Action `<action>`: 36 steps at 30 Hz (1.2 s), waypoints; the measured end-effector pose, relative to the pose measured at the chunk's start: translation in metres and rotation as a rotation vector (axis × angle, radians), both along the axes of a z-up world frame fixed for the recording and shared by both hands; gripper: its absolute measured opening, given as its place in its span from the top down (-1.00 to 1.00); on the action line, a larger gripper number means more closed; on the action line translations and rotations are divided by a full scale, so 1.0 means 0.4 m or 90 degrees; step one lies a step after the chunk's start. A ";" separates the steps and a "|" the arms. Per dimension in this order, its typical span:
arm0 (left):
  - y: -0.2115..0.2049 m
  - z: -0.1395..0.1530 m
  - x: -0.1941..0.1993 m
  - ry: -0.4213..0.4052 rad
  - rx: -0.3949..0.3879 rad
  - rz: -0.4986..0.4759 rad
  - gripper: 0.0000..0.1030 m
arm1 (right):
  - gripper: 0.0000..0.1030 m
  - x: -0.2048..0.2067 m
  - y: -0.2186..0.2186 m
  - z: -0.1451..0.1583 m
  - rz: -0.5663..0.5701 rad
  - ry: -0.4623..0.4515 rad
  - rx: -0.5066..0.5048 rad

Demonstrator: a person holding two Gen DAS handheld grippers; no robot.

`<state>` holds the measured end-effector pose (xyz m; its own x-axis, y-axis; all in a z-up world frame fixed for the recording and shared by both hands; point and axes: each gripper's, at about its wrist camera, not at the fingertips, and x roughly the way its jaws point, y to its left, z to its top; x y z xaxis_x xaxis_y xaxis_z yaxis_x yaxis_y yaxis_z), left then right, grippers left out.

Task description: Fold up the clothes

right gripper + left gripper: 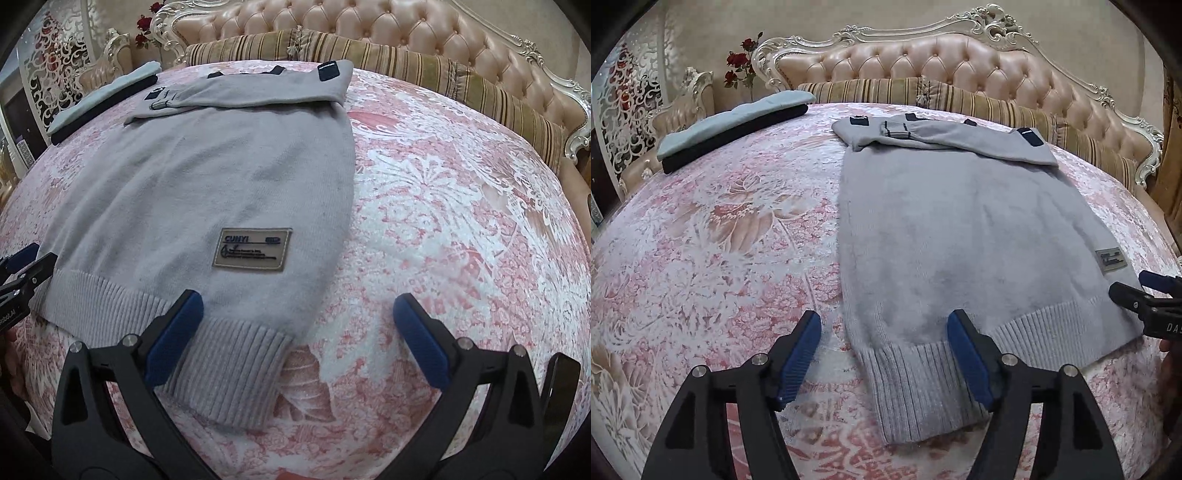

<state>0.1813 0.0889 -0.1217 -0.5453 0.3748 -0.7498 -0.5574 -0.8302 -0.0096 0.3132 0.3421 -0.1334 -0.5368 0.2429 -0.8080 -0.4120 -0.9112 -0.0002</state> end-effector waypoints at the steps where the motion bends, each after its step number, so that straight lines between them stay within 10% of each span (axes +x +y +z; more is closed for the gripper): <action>1: 0.000 0.000 -0.001 -0.001 0.000 0.001 -0.40 | -1.00 0.000 0.000 0.000 0.000 -0.001 0.000; 12: -0.010 0.008 -0.014 -0.022 -0.002 0.018 -0.55 | -1.00 0.003 0.010 0.006 0.020 -0.021 -0.016; 21: -0.017 0.190 -0.253 0.027 0.149 0.023 -0.29 | -1.00 0.020 0.088 0.060 0.010 0.045 -0.055; 26: 0.114 0.131 -0.456 -0.013 0.074 0.032 0.34 | -1.00 -0.026 0.123 0.071 0.011 0.053 -0.060; 36: 0.237 0.019 -0.527 -0.024 0.002 -0.064 0.38 | -1.00 -0.225 0.124 0.168 0.073 0.071 0.020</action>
<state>-0.0296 0.1835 -0.1143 -0.4769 0.4282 -0.7676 -0.6366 -0.7705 -0.0344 0.2231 0.3915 -0.0660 -0.6489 0.1984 -0.7345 -0.3038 -0.9527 0.0110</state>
